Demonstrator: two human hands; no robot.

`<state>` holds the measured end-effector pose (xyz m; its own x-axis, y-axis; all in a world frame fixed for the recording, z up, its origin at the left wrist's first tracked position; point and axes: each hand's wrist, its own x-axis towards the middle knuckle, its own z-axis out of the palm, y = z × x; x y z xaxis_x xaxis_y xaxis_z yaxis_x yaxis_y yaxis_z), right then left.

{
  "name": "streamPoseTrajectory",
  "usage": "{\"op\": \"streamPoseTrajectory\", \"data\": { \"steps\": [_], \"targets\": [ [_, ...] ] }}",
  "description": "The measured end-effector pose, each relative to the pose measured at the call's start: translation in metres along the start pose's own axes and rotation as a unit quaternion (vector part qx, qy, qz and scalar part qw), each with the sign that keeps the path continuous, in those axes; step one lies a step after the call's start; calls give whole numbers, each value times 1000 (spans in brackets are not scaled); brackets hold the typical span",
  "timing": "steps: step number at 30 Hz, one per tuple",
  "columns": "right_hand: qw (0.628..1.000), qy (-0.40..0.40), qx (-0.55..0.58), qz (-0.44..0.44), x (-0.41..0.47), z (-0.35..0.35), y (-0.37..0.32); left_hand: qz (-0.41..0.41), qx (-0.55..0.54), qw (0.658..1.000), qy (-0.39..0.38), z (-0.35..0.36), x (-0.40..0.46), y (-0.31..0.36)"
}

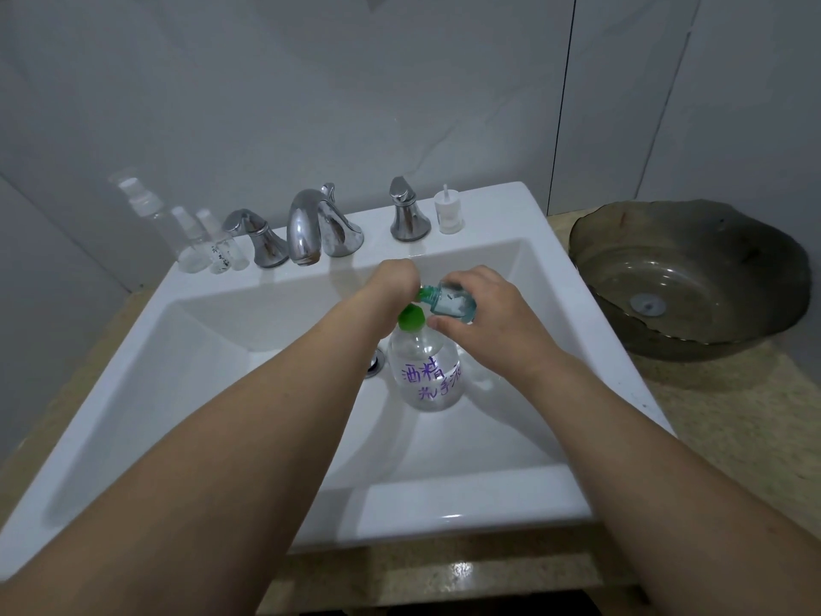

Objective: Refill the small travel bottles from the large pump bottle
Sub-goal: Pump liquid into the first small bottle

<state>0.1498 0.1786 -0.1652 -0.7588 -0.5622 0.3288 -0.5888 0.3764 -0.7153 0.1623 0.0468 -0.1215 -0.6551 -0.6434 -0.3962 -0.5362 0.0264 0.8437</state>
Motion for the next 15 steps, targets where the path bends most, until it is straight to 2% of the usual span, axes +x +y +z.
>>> {"op": "streamPoseTrajectory", "data": {
  "steps": [1, 2, 5, 8, 11, 15],
  "targets": [
    [1000, -5, -1, 2, -1, 0, 0, -30, -2, 999, 31, -3, -4, 3],
    [1000, -7, -2, 2, -1, 0, -1, -31, 28, 999, 26, -2, -4, 3],
    [1000, -8, -3, 2, -2, 0, -1, 11, 92, 996, 7, -1, 3, -1],
    [1000, -9, -1, 3, -1, 0, -1, 12, 31, 999, -14, -1, 2, -5],
    [1000, -4, 2, -8, -1, 1, -1, 5, 20, 1000, 22, -2, 1, -5],
    [1000, 16, 2, -25, 0, 0, 0, -11, 7, 1000, -5, -5, -3, 5]
  ]
}}
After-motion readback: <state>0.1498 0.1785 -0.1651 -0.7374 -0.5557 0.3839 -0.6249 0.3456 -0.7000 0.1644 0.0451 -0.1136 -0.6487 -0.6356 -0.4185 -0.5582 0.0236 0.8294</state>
